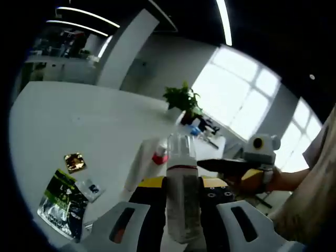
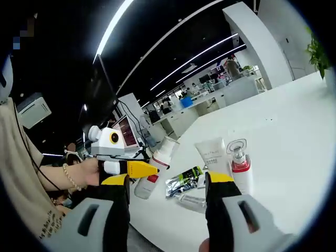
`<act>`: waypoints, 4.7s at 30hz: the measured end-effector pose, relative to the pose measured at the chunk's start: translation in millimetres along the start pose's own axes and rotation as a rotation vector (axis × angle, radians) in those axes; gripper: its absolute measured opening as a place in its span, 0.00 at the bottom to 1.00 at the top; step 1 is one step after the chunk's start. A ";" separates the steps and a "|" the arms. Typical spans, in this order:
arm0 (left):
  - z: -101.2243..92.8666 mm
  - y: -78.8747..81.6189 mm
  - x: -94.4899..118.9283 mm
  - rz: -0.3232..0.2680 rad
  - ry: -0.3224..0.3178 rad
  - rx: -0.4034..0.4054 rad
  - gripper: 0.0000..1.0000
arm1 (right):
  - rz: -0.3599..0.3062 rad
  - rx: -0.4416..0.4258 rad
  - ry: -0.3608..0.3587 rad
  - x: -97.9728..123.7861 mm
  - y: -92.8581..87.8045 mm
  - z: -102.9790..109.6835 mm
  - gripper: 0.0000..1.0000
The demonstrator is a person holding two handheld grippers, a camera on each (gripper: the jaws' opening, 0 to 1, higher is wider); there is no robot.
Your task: Arrange the skincare products in the storage area until every visible bottle or jar stands upright without overlapping.
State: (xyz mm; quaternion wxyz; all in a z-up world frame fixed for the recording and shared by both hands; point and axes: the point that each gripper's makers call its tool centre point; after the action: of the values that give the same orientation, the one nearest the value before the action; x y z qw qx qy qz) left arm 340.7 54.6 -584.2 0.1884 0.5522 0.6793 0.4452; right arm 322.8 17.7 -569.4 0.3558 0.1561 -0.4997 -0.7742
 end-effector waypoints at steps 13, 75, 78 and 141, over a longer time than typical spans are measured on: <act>-56.9 -12.2 -1.8 -0.025 -0.225 0.033 0.20 | -0.047 -0.110 0.136 -6.7 12.8 17.4 0.36; -87.1 -13.5 -10.4 0.110 -0.162 -0.144 0.20 | 0.067 -0.050 0.336 9.8 30.8 51.6 0.19; -88.7 -20.1 -13.7 0.129 -0.169 -0.206 0.21 | 0.096 -0.002 0.365 13.0 26.1 50.9 0.19; 36.0 -153.9 -82.1 0.501 0.096 -0.567 0.19 | 0.576 0.496 0.387 -5.8 -113.2 -36.7 0.21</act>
State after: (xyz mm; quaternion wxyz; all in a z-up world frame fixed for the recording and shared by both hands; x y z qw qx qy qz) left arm 304.1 -5.5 -747.8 0.1871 0.6055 0.3812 0.6730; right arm 304.1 25.5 -686.8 0.5964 0.2334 -0.6179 -0.4560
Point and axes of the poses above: the point that each gripper's makers call its tool centre point, and the gripper's own axes: x roughly backward along the fingers, z roughly to its left, y roughly out of its top
